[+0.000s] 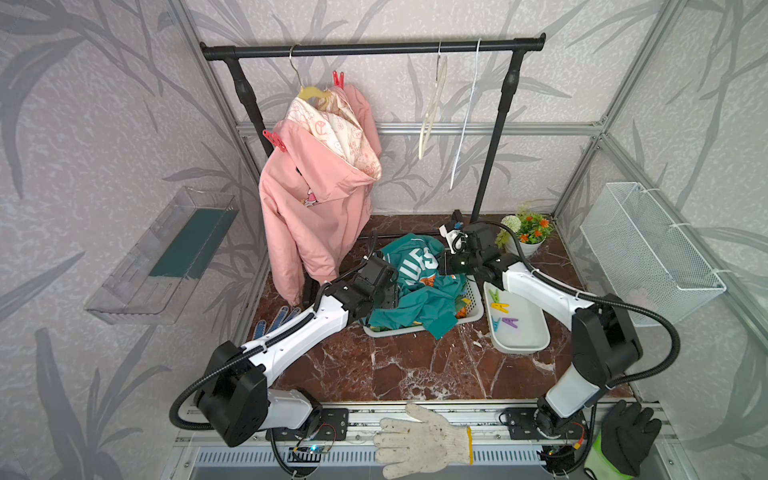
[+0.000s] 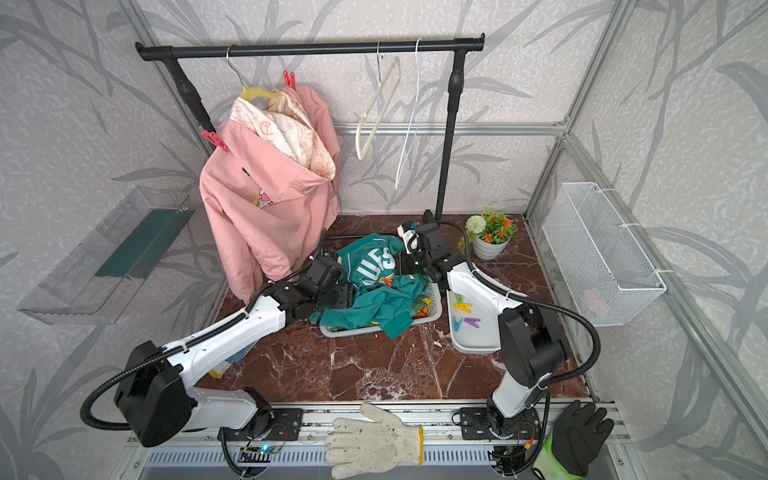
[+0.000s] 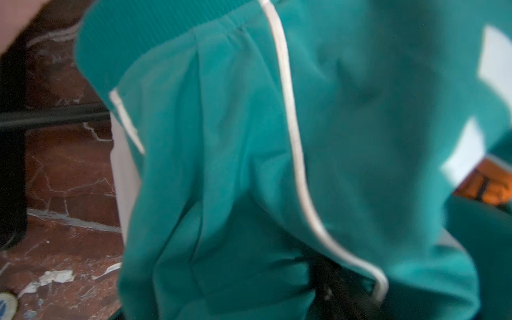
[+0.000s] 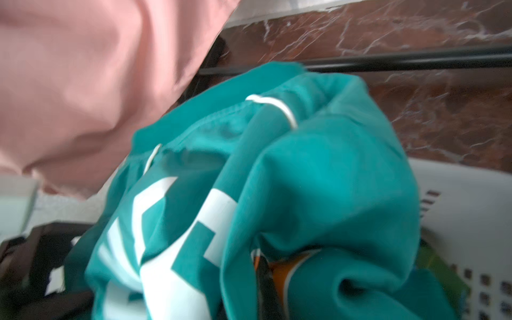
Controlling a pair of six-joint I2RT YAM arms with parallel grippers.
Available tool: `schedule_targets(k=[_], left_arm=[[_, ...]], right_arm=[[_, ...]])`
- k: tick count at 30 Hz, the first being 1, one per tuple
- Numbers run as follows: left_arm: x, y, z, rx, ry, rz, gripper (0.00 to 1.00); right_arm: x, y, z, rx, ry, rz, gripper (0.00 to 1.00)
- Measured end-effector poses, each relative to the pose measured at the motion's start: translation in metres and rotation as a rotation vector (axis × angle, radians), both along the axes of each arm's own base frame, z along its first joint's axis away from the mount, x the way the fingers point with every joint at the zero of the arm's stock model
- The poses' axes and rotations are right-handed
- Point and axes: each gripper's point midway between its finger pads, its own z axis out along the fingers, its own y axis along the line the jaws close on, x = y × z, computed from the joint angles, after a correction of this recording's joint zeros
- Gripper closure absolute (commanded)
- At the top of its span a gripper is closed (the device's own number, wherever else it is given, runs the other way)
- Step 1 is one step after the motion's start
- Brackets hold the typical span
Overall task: Remove the clothespins securing jackets to the hanger
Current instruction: Adjust the jacket in the basket.
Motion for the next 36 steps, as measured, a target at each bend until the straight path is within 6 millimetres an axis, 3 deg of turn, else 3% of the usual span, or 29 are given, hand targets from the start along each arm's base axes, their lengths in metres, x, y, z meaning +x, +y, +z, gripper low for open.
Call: schedule_targets(k=[3, 7, 11, 17, 22, 29, 36], left_arm=[[0.007, 0.001, -0.015, 0.029, 0.018, 0.01, 0.37], [0.015, -0.004, -0.019, 0.03, 0.014, -0.003, 0.39], [0.02, -0.014, -0.017, 0.005, 0.0, -0.036, 0.4], [0.03, -0.025, -0.024, 0.02, 0.026, -0.062, 0.43], [0.047, -0.035, -0.037, 0.055, 0.057, -0.066, 0.46], [0.049, -0.028, -0.05, 0.113, 0.077, -0.048, 0.46], [0.045, -0.023, -0.061, 0.119, 0.064, -0.038, 0.44]], right_arm=[[-0.032, 0.006, -0.003, -0.022, -0.01, 0.042, 1.0], [-0.066, 0.002, -0.028, -0.061, 0.03, 0.071, 1.0], [-0.082, -0.009, -0.054, -0.133, 0.065, 0.052, 1.0], [-0.075, -0.031, -0.076, -0.268, 0.092, -0.052, 1.0], [-0.058, -0.034, -0.095, -0.354, 0.129, -0.11, 1.0], [-0.049, -0.037, -0.109, -0.404, 0.157, -0.154, 1.0], [-0.039, -0.055, -0.113, -0.449, 0.152, -0.235, 0.99]])
